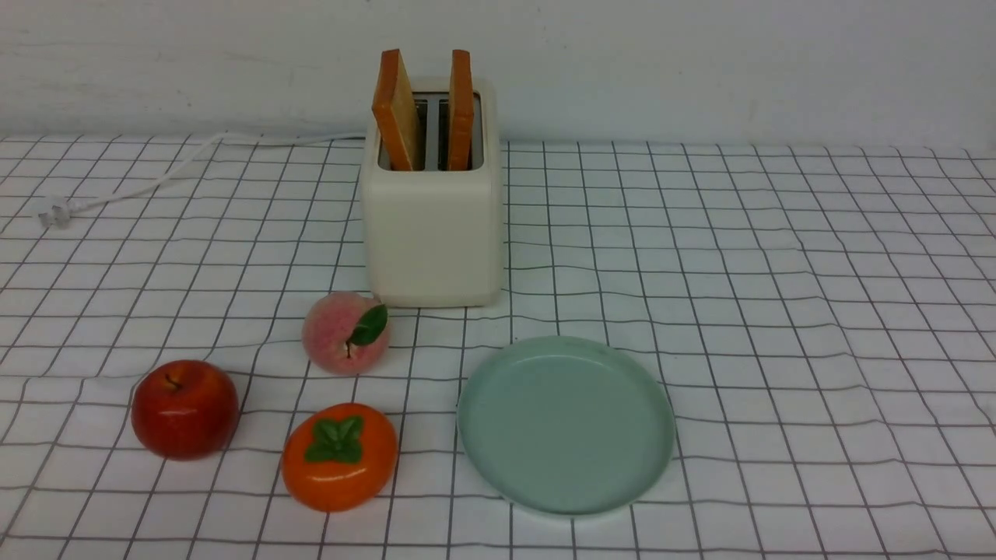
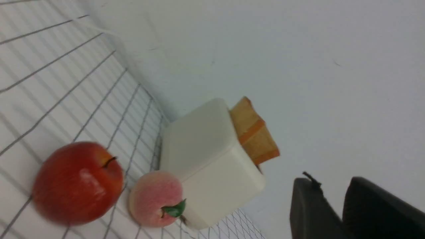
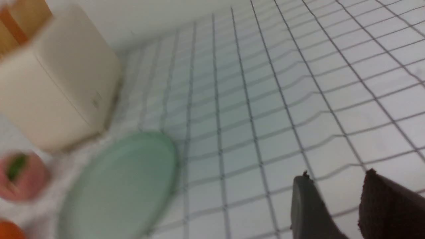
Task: Take toasted bread from bread machine on white checkered table place on plate.
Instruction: 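Reach for a toast slice standing in the toaster with the left gripper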
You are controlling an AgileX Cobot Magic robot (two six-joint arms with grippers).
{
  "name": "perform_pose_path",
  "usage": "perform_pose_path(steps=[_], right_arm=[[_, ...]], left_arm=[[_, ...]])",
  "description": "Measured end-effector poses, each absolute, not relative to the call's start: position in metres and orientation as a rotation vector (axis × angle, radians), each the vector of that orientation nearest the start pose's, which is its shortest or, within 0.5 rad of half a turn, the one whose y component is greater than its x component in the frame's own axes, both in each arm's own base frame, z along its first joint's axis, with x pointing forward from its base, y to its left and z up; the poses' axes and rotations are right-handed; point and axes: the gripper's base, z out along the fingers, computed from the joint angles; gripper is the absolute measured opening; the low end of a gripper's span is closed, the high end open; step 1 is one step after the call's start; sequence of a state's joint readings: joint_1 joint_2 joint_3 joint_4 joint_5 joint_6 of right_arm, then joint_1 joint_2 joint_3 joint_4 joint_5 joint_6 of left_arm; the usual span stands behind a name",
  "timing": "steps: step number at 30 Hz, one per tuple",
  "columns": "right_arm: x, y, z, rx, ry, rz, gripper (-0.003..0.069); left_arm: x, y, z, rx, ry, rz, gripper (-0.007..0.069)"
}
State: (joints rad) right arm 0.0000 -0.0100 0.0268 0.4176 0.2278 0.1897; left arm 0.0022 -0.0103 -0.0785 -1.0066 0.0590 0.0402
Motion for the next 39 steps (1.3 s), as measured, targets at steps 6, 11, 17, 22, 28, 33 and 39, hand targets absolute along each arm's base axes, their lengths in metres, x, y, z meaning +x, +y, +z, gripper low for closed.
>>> perform_pose_path(steps=[6,11,17,22,28,33,39], right_arm=[[0.056,0.007,0.200,0.567,1.537,0.662,0.0239],[0.049,0.017,0.237,0.391,1.639,0.651,0.0193],[0.047,0.034,0.309,-0.111,1.911,0.504,0.0006],[0.055,0.039,0.345,-0.281,1.979,0.461,-0.0015],[0.072,0.041,0.375,-0.324,2.005,0.460,0.0000],[0.084,0.042,0.384,-0.326,2.020,0.468,0.0002],[0.095,0.044,0.402,-0.365,1.992,0.462,0.0004]], left_arm=[[0.041,-0.010,0.281,-0.418,1.323,-0.694,-0.0013],[0.056,-0.014,0.301,-0.318,1.433,-0.614,-0.0013],[0.101,-0.019,0.326,-0.225,1.626,-0.532,-0.0013],[0.135,-0.023,0.341,-0.146,1.731,-0.508,-0.0013],[0.177,-0.032,0.362,-0.029,1.840,-0.541,-0.0013],[0.205,-0.053,0.376,0.088,1.842,-0.557,-0.0013],[0.250,-0.085,0.372,0.167,1.809,-0.465,-0.0013]])
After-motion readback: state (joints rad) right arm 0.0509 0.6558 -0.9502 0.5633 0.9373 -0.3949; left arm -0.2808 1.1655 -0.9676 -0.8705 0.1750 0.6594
